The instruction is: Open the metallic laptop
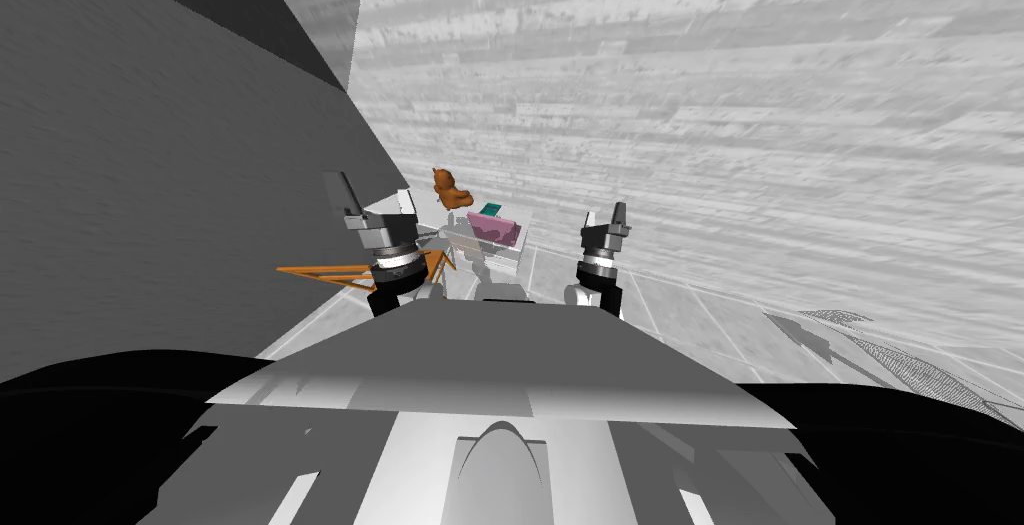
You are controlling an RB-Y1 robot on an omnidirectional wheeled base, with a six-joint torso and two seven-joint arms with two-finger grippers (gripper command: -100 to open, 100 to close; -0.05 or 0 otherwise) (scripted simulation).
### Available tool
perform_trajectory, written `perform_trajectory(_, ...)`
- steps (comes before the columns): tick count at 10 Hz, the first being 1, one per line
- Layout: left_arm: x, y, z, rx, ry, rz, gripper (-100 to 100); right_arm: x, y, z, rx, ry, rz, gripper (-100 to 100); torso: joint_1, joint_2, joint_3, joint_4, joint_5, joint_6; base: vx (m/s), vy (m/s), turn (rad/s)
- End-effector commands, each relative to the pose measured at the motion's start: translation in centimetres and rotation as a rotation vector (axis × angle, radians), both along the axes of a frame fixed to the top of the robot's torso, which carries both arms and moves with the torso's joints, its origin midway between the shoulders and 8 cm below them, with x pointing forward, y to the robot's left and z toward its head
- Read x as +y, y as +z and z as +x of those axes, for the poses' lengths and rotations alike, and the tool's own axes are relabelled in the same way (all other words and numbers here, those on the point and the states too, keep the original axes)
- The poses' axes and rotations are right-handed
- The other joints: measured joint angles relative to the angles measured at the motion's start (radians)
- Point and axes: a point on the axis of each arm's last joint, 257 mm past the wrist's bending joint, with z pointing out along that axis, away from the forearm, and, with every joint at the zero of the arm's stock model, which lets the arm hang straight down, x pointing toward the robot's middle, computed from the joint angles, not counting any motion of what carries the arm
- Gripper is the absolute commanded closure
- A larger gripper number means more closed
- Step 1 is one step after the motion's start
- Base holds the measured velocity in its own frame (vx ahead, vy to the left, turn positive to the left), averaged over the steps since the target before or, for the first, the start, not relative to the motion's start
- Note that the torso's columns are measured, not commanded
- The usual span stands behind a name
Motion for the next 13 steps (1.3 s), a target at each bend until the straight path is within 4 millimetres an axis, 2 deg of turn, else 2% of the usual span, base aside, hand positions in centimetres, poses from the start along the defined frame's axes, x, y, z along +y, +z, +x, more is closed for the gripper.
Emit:
perform_trajectory(1, 0.0, 0.0, 0.0, 0.000, 0.000, 0.000, 0, 0.0, 0.0, 0.0, 0.000, 0.000, 0.000, 0, 0.000, 0.040, -0.082, 0.041, 0.000, 0.000, 0.000, 0.000, 0.000)
perform_trajectory(9, 0.0, 0.0, 0.0, 0.000, 0.000, 0.000, 0, 0.0, 0.0, 0.0, 0.000, 0.000, 0.000, 0, 0.000, 0.618, -1.234, 0.617, 0.000, 0.000, 0.000, 0.000, 0.000)
perform_trajectory(10, 0.0, 0.0, 0.0, 0.000, 0.000, 0.000, 0, 0.3, -0.5, 0.2, 0.023, 0.009, -0.047, -100, 0.000, 0.691, -1.382, 0.691, 0.000, 0.000, 0.004, 0.011, 0.038)
perform_trajectory(11, 0.0, 0.0, 0.0, 0.000, 0.000, 0.000, 0, 0.5, -1.1, 0.4, 0.044, 0.012, -0.085, -100, 0.000, 0.725, -1.451, 0.724, 0.000, 0.000, -0.001, 0.026, 0.057)
perform_trajectory(13, 0.0, 0.0, 0.0, 0.000, 0.000, 0.000, 0, 0.7, -2.7, 0.9, 0.101, 0.011, -0.174, -100, 0.002, 0.737, -1.475, 0.737, 0.000, 0.000, -0.005, 0.053, 0.074)
